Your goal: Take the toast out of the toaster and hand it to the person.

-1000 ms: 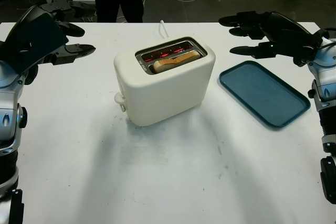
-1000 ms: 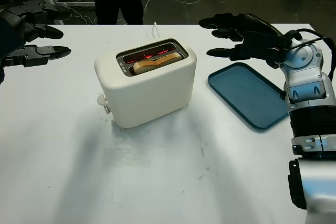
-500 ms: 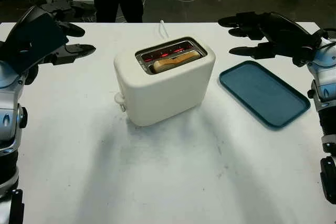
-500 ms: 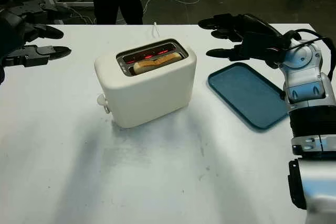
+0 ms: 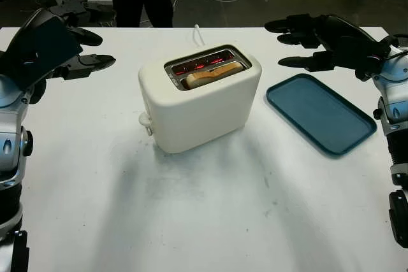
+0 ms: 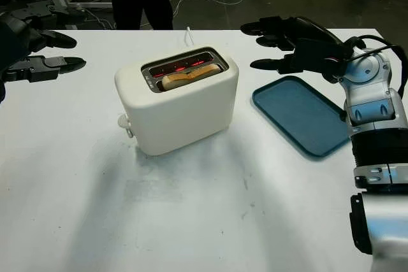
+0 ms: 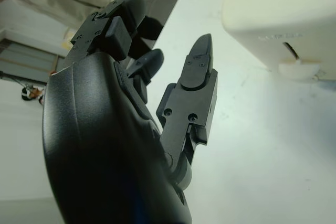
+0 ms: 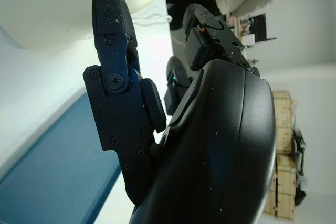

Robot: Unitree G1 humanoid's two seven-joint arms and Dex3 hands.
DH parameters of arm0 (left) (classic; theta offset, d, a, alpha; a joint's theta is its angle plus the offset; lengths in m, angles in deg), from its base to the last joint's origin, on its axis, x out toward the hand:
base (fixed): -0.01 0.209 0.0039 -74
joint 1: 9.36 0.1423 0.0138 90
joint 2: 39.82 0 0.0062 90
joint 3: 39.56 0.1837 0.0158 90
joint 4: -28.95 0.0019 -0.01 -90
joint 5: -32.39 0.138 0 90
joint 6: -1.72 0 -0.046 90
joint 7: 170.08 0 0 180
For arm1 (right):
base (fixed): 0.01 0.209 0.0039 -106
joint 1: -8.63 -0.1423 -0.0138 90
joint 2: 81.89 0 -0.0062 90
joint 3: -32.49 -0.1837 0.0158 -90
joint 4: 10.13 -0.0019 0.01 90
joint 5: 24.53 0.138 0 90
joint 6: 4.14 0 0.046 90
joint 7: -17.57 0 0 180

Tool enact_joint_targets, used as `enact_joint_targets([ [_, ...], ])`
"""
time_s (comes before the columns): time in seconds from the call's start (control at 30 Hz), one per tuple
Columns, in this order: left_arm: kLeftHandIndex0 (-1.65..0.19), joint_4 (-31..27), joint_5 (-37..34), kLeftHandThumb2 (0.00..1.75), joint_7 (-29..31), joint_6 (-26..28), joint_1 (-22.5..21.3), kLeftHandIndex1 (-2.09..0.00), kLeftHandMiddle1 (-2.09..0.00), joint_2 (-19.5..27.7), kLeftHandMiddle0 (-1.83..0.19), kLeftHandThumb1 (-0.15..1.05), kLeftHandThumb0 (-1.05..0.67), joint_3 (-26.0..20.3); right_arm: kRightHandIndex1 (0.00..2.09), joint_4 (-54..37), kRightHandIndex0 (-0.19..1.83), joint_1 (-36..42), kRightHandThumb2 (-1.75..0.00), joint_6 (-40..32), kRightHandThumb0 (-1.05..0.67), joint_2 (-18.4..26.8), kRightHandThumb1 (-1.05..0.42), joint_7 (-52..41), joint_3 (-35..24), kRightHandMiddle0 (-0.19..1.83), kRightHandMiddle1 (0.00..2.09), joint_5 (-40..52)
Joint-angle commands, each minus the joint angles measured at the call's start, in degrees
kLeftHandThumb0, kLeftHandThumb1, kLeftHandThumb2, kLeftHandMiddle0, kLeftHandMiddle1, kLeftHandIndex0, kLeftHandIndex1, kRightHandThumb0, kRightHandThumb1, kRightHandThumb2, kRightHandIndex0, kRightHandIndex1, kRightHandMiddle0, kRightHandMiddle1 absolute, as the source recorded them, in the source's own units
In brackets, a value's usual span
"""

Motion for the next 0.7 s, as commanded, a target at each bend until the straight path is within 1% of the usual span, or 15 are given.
enact_joint_targets([
  [0.0,-0.27,-0.56,-0.27,0.11,-0.2,0.74,0.03,-0.49,-1.0,0.2,-0.09,0.92,0.0,0.04,0.0,-0.46,0.36,-0.08,-0.19,-0.73,-0.74,-0.11,-0.92,-0.03,-0.03,0.36,0.0,0.27],
  [0.07,-0.27,-0.76,-0.08,0.11,-0.26,0.89,0.0,-0.49,-0.99,0.32,-0.09,0.92,-0.01,0.16,0.0,-0.39,0.35,-0.08,-0.18,-0.74,-0.72,-0.15,-0.92,-0.12,-0.08,0.35,0.0,0.4],
  [0.23,-0.27,-0.28,-0.25,0.11,-0.19,0.12,0.01,-0.49,-1.0,0.26,-0.1,0.91,-0.02,0.01,0.01,-0.27,0.36,-0.23,-0.19,-0.18,-0.76,-0.09,-0.92,0.05,0.02,0.36,0.0,0.18],
  [0.37,-0.27,-0.58,-0.15,0.11,0.07,1.09,-0.4,-0.49,-0.99,0.58,-0.09,0.92,-0.02,0.38,0.01,-0.22,0.37,-0.28,-0.19,-0.18,-0.76,-0.04,-0.92,0.24,0.07,0.36,0.01,-0.05],
  [0.43,-0.27,-0.53,-0.3,0.11,-0.09,0.8,-0.36,-0.48,-0.99,0.3,-0.09,0.92,-0.01,0.19,0.01,-0.68,0.37,-0.28,-0.19,-0.74,-0.75,-0.02,-0.92,0.27,0.14,0.36,0.0,-0.2],
  [0.5,-0.28,0.05,-0.26,0.11,-0.19,-1.21,0.11,-0.49,-1.0,0.24,-0.1,0.92,0.02,-0.04,0.01,-0.24,0.37,-0.37,-0.19,0.14,-0.75,-0.02,-0.92,0.31,0.2,0.36,0.0,-0.29],
  [0.67,-0.29,0.36,-0.04,0.1,-0.24,-0.96,-0.01,-0.5,-1.01,0.32,-0.12,0.91,-0.05,0.14,0.01,-0.34,0.37,-0.43,-0.2,-0.01,-0.76,0.03,-0.92,0.41,0.35,0.37,0.01,-0.57],
])
